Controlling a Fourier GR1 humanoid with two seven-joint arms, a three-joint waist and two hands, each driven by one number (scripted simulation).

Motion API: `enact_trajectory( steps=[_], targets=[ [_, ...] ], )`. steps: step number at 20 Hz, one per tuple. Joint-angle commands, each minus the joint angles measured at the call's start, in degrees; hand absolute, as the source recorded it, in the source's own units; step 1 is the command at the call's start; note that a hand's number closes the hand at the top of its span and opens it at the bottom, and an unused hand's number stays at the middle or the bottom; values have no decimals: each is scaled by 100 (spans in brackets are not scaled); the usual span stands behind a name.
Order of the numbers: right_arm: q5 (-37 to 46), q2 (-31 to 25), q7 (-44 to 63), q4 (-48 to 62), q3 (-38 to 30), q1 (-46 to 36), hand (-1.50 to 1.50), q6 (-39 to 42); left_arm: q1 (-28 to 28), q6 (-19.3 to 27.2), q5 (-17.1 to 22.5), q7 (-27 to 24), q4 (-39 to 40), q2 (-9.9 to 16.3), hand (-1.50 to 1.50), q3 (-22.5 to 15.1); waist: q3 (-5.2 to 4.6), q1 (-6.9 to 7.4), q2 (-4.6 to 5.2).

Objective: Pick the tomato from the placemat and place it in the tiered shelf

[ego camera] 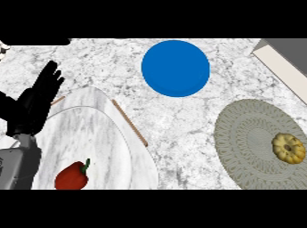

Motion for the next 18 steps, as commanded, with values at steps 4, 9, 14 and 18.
enact_trajectory(
  steps=[4, 9, 14, 18],
  targets=[
    [-693, -1295, -256, 1478, -1197, -448, 150, 156, 149, -173, 190, 210, -340, 109, 0, 97, 3, 41, 1],
    [-432, -1751, -1528, 2781, -1531, -239, 150, -561, -332, -63, 102, 189, 126, -24, 0, 43, 7, 50, 32],
    [-405, -2283, -2621, 4082, -1725, -46, 150, -969, -48, -135, 58, -99, 86, -27, 0, 62, 6, 73, 32],
    [-514, -2736, -3148, 4860, -1763, -7, 150, -1078, -231, 25, -107, 75, 135, -60, 0, -2, 5, 47, 22]
  ],
)
